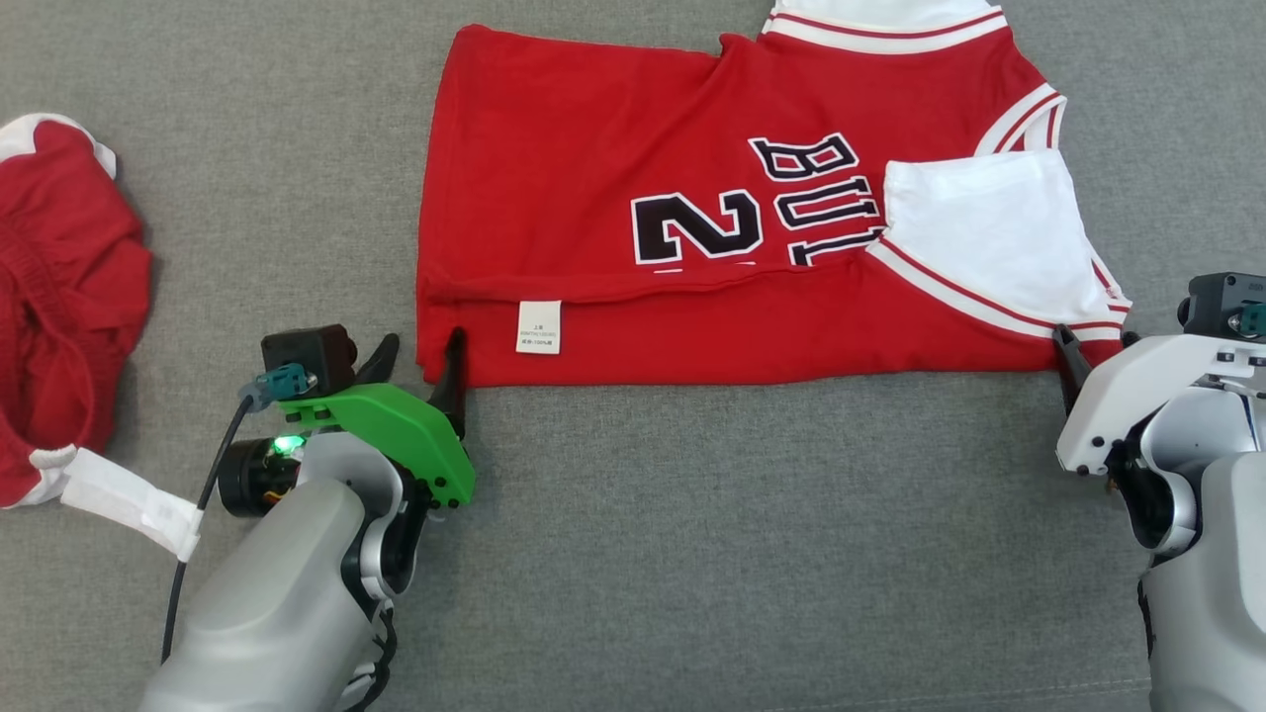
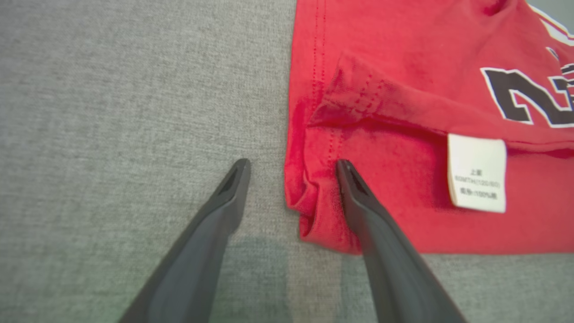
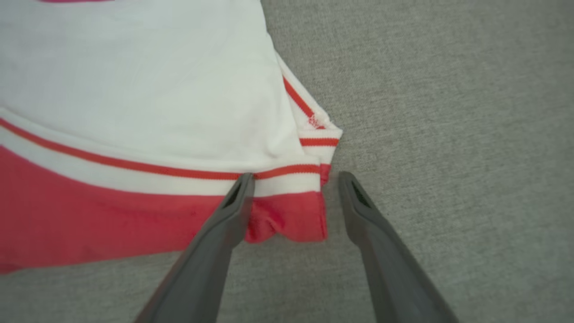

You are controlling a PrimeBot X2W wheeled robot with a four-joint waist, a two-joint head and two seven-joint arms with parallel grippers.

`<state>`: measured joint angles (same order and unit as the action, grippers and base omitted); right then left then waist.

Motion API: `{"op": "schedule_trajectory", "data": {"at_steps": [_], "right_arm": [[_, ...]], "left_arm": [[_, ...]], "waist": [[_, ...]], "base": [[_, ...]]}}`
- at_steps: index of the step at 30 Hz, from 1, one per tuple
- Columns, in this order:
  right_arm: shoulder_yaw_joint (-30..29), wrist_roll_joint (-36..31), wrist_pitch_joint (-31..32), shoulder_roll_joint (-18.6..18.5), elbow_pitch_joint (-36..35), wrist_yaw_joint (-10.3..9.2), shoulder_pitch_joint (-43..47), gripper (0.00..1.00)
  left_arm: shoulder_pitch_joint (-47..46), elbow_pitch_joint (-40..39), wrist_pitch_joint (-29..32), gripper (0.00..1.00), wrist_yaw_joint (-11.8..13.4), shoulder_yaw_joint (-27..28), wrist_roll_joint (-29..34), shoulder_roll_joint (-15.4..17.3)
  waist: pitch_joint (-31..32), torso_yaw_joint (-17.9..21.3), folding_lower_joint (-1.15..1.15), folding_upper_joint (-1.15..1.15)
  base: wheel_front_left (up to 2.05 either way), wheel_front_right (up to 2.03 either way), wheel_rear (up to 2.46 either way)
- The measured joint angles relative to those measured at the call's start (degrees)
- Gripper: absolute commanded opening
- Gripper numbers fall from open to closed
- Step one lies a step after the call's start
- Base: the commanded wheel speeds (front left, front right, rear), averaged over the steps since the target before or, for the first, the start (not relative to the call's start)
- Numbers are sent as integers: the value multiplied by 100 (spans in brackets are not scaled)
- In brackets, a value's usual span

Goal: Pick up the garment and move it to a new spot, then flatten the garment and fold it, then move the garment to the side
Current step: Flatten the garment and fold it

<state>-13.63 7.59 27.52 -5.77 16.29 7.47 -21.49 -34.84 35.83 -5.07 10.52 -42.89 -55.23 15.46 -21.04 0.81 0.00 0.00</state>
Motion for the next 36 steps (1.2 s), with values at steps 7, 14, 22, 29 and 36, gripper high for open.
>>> {"op": "schedule_trajectory", "data": {"at_steps": [7,14,22,29,36], "right_arm": [[57,192,-100,-56,-59,9,43,0],[-135,259,-23,-119,-606,9,528,0],[-348,349,499,11,-1344,10,1406,0],[-505,290,644,159,-1423,8,1731,100],[-453,80,509,135,-1463,7,1459,100]], "left_arm": [[33,82,234,0,-222,-18,-214,-55],[629,-296,301,0,-302,-12,-427,48],[1590,-1535,634,0,45,-12,-682,526],[2082,-2282,740,100,487,-24,-788,704],[2051,-2425,716,100,641,11,-659,804]], "waist": [[149,-6,0,0],[528,-11,0,0],[995,2,0,0],[1095,-35,0,0],[1001,-55,0,0]], "base": [[0,0,0],[0,0,0],[0,0,0],[0,0,0],[0,0,0]]}}
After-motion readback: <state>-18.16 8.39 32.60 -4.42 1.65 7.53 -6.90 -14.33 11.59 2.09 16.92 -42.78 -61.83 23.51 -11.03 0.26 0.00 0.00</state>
